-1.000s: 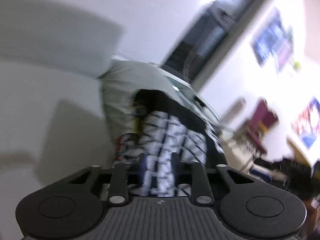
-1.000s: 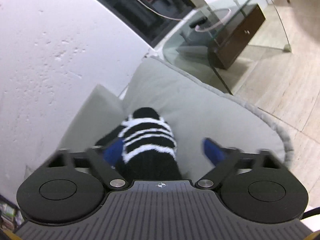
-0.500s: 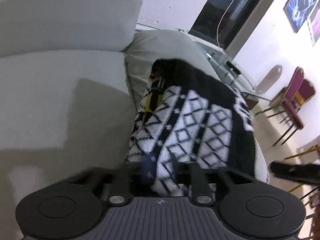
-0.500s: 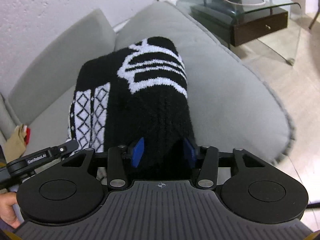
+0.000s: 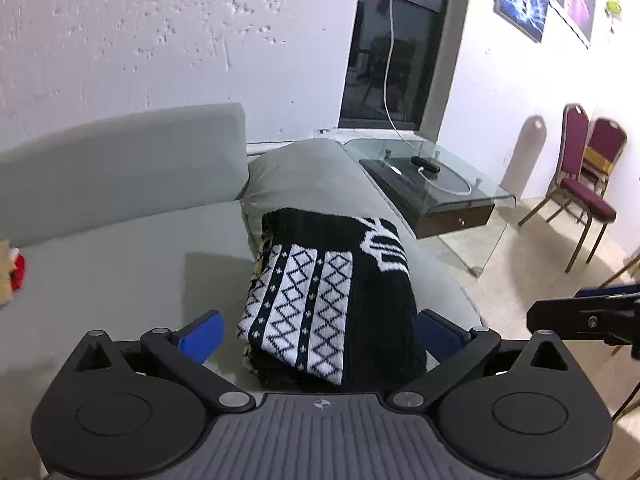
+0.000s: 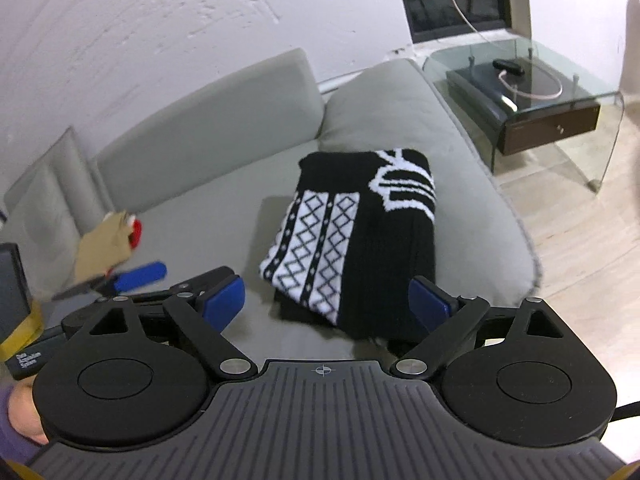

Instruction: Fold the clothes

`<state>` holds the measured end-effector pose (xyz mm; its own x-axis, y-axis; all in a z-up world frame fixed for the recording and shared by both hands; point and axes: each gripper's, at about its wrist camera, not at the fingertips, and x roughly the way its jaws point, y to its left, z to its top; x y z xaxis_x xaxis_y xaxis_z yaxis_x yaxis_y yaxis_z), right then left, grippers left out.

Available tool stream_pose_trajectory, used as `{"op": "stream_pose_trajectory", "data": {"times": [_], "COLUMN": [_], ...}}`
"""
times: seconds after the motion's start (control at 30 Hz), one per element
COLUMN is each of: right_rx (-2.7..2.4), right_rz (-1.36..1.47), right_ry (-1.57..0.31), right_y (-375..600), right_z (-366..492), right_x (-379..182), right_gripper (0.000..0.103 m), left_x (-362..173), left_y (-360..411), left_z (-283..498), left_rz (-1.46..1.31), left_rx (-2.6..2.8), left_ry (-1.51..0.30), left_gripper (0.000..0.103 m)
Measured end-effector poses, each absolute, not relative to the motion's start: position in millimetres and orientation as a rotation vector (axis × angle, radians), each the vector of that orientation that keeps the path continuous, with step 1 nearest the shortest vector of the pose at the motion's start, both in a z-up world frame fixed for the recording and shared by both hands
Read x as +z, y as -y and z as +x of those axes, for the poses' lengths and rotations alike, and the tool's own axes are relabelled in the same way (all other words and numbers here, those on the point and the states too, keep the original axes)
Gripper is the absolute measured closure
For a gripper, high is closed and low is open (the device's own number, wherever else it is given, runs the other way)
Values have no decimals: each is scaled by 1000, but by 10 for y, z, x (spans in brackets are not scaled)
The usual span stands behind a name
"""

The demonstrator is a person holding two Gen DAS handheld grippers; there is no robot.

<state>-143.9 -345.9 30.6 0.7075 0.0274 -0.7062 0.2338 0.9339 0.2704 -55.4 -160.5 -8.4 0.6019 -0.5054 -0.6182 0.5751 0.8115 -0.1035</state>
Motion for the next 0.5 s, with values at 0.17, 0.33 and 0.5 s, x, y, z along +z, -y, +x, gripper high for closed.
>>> {"op": "stream_pose_trajectory", "data": {"times": [0.17, 0.33, 0.5], "right_rx": [-173, -156, -157], "right_rz": [192, 123, 103], "right_ry": [-844, -905, -920], "right_y": [3247, 3114, 3090], "right_z": [-1719, -1863, -1887], "right_x": [496, 523, 517], "right_gripper": [7, 7, 7], "left_x": [-22, 37, 52], "left_y": [1580, 1588, 1612], "left_z": [-814, -947, -994], "left_rz": [130, 126, 138], "left_rx": [-618, -616, -600], "left_ry": [-716, -711, -702], "left_gripper": [1, 1, 1]}}
